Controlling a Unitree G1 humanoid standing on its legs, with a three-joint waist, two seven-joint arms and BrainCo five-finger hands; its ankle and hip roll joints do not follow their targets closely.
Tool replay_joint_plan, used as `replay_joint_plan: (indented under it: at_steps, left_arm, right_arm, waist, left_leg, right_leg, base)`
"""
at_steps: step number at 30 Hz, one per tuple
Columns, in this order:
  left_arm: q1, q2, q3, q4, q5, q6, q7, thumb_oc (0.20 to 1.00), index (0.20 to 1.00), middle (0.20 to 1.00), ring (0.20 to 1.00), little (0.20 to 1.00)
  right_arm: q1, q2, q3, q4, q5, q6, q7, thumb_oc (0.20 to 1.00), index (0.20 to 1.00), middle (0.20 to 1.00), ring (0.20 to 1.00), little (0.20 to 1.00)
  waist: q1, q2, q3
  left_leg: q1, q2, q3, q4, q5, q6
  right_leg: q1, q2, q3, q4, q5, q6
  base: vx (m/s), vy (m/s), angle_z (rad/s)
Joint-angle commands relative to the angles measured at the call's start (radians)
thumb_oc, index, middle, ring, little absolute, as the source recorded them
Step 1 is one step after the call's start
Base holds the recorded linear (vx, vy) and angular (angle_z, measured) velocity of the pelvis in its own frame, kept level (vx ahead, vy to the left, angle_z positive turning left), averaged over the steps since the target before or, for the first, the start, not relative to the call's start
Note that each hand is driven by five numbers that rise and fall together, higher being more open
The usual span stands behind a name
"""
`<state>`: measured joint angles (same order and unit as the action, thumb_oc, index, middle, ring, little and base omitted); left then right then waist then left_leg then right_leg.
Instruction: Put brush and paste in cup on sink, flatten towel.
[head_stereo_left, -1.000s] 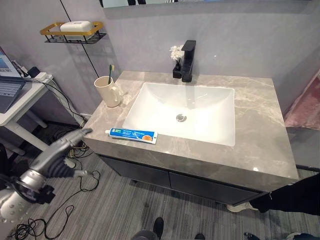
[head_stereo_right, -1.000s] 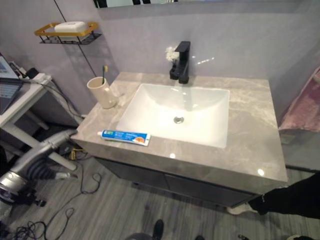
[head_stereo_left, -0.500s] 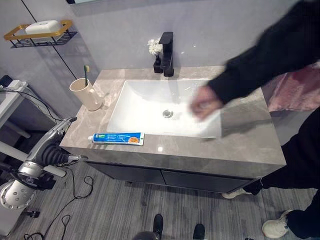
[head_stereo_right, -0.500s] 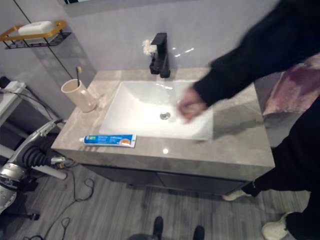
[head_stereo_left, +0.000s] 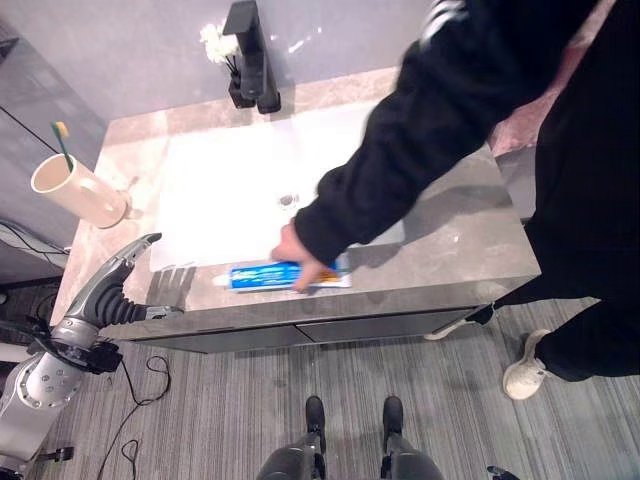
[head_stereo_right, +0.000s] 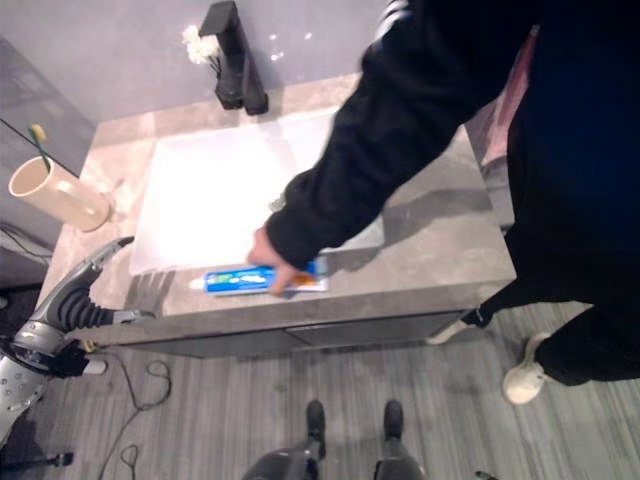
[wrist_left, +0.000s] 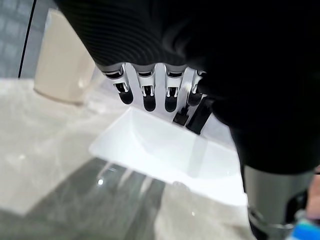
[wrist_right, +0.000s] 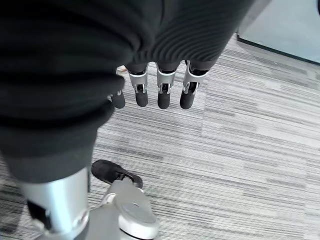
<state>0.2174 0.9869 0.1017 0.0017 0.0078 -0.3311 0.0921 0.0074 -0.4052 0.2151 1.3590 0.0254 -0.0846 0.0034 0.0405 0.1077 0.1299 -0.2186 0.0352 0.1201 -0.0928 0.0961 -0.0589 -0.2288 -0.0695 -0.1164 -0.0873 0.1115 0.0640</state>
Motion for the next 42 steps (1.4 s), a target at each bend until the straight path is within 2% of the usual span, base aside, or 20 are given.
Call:
replay_joint_plan:
  at_steps: [1, 2, 3, 4, 5, 6, 10, 13, 17, 25, 26, 27, 28, 42]
  left_arm:
    - [-0.044, 0.02, 0.015, 0.004, -0.004, -0.015, 0.021, 0.934, 0.934, 0.934, 0.934, 0.934]
    - [-0.048, 0.009, -0.004, 0.019, 0.0, -0.015, 0.023, 0.774, 0.774, 0.774, 0.774, 0.774]
    - [-0.052, -0.001, -0.016, 0.027, 0.0, -0.013, 0.025, 0.548, 0.548, 0.548, 0.548, 0.548]
    - [-0.055, -0.004, -0.023, 0.035, 0.003, -0.013, 0.028, 0.464, 0.464, 0.464, 0.464, 0.464]
    - [-0.057, -0.004, -0.024, 0.036, 0.003, -0.013, 0.028, 0.464, 0.464, 0.464, 0.464, 0.464]
    - [-0.065, -0.012, -0.045, 0.057, 0.009, -0.011, 0.031, 0.2, 0.2, 0.2, 0.2, 0.2]
    - [-0.072, -0.021, -0.073, 0.06, 0.026, -0.008, 0.032, 0.2, 0.2, 0.2, 0.2, 0.2]
    - [-0.078, -0.024, -0.09, 0.071, 0.038, -0.006, 0.034, 0.231, 0.231, 0.231, 0.231, 0.231]
    - [-0.086, -0.026, -0.105, 0.072, 0.048, -0.003, 0.036, 0.2, 0.2, 0.2, 0.2, 0.2]
    - [-0.092, -0.027, -0.108, 0.067, 0.08, -0.001, 0.048, 0.2, 0.2, 0.2, 0.2, 0.2]
    - [-0.092, -0.026, -0.107, 0.067, 0.084, -0.002, 0.05, 0.256, 0.256, 0.256, 0.256, 0.256]
    - [-0.094, -0.026, -0.11, 0.068, 0.091, -0.002, 0.051, 0.363, 0.363, 0.363, 0.363, 0.363]
    - [-0.092, -0.026, -0.106, 0.066, 0.094, 0.002, 0.051, 1.0, 1.0, 1.0, 1.0, 1.0]
    - [-0.095, -0.053, -0.072, 0.037, 0.108, 0.012, 0.056, 1.0, 1.0, 1.0, 1.0, 1.0]
  right_arm:
    - [-0.009, 0.005, 0.023, -0.01, 0.033, -0.002, -0.013, 1.0, 1.0, 1.0, 1.0, 1.0]
    - [-0.011, 0.005, 0.026, -0.012, 0.035, -0.006, -0.016, 1.0, 1.0, 1.0, 1.0, 1.0]
    - [-0.013, 0.004, 0.028, -0.017, 0.038, -0.008, -0.02, 1.0, 1.0, 1.0, 1.0, 1.0]
    - [-0.013, 0.004, 0.028, -0.019, 0.04, -0.009, -0.021, 1.0, 1.0, 1.0, 1.0, 1.0]
    - [-0.013, 0.004, 0.027, -0.02, 0.04, -0.009, -0.021, 1.0, 1.0, 1.0, 1.0, 1.0]
    - [-0.013, 0.003, 0.027, -0.02, 0.042, -0.011, -0.025, 1.0, 1.0, 1.0, 1.0, 1.0]
    - [-0.01, 0.0, 0.025, -0.03, 0.047, -0.017, -0.029, 1.0, 1.0, 1.0, 1.0, 1.0]
    - [-0.004, -0.002, 0.028, -0.033, 0.046, -0.019, -0.034, 1.0, 1.0, 1.0, 1.0, 1.0]
    - [0.001, -0.001, 0.027, -0.032, 0.042, -0.021, -0.041, 1.0, 1.0, 1.0, 1.0, 1.0]
    - [0.013, 0.012, 0.03, -0.027, 0.033, -0.023, -0.043, 1.0, 1.0, 1.0, 1.0, 1.0]
    - [0.015, 0.014, 0.032, -0.028, 0.031, -0.024, -0.043, 1.0, 1.0, 1.0, 1.0, 1.0]
    - [0.017, 0.015, 0.031, -0.027, 0.03, -0.023, -0.043, 1.0, 1.0, 1.0, 1.0, 1.0]
    - [0.019, 0.016, 0.031, -0.029, 0.029, -0.023, -0.04, 1.0, 1.0, 1.0, 1.0, 1.0]
    - [0.032, 0.025, 0.027, -0.018, 0.014, -0.011, -0.026, 1.0, 1.0, 1.0, 1.0, 1.0]
  waist:
    - [-0.01, -0.056, -0.019]
    - [-0.015, -0.062, -0.013]
    - [-0.017, -0.067, -0.009]
    - [-0.016, -0.069, -0.009]
    - [-0.016, -0.069, -0.009]
    - [-0.015, -0.073, -0.006]
    - [-0.018, -0.086, 0.0]
    - [-0.021, -0.094, -0.001]
    - [-0.025, -0.102, -0.006]
    - [-0.029, -0.11, -0.03]
    - [-0.029, -0.11, -0.033]
    - [-0.029, -0.11, -0.036]
    - [-0.03, -0.111, -0.041]
    - [-0.023, -0.111, -0.086]
  left_leg:
    - [-0.033, -0.001, -0.056, 0.006, 0.009, -0.044]
    - [-0.04, 0.0, -0.052, 0.006, 0.009, -0.043]
    - [-0.044, 0.002, -0.05, 0.006, 0.011, -0.043]
    - [-0.047, 0.003, -0.05, 0.006, 0.011, -0.043]
    - [-0.047, 0.003, -0.05, 0.006, 0.011, -0.043]
    - [-0.051, 0.005, -0.047, 0.006, 0.011, -0.043]
    - [-0.055, 0.012, -0.044, 0.006, 0.011, -0.045]
    - [-0.055, 0.017, -0.042, 0.006, 0.009, -0.045]
    - [-0.05, 0.025, -0.04, 0.006, 0.006, -0.049]
    - [-0.016, 0.039, -0.03, 0.006, -0.006, -0.057]
    - [-0.011, 0.04, -0.029, 0.006, -0.007, -0.058]
    - [-0.007, 0.041, -0.028, 0.006, -0.009, -0.059]
    - [0.001, 0.043, -0.028, 0.006, -0.01, -0.06]
    - [0.072, 0.058, -0.027, 0.006, -0.024, -0.074]
  right_leg:
    - [-0.006, -0.103, 0.041, 0.0, 0.04, 0.118]
    - [-0.016, -0.103, 0.047, 0.0, 0.045, 0.12]
    - [-0.023, -0.103, 0.048, 0.0, 0.048, 0.121]
    - [-0.026, -0.102, 0.049, 0.0, 0.05, 0.121]
    - [-0.026, -0.102, 0.049, 0.0, 0.05, 0.121]
    - [-0.032, -0.101, 0.05, 0.0, 0.052, 0.122]
    - [-0.038, -0.098, 0.05, 0.0, 0.053, 0.123]
    - [-0.039, -0.096, 0.05, 0.0, 0.054, 0.124]
    - [-0.035, -0.094, 0.048, 0.0, 0.049, 0.124]
    - [-0.003, -0.091, 0.04, 0.0, 0.035, 0.124]
    - [0.0, -0.092, 0.037, 0.0, 0.033, 0.125]
    - [0.005, -0.091, 0.036, 0.0, 0.03, 0.125]
    - [0.012, -0.09, 0.036, 0.0, 0.027, 0.123]
    - [0.088, -0.087, 0.014, 0.0, 0.005, 0.118]
  base:
    - [0.0, 0.024, -0.07]
    - [0.0, 0.0, 0.0]
    - [-0.01, 0.012, -0.04]
    - [-0.01, -0.002, -0.06]
    - [0.0, 0.002, -0.11]
    - [0.01, 0.008, -0.11]
    - [0.02, 0.0, -0.09]
    - [0.02, -0.005, -0.01]
    - [0.03, -0.009, -0.01]
    - [0.03, -0.009, -0.01]
    - [0.0, 0.0, 0.0]
    - [0.04, -0.022, 0.0]
    - [0.04, -0.023, 0.0]
    - [0.02, -0.019, 0.01]
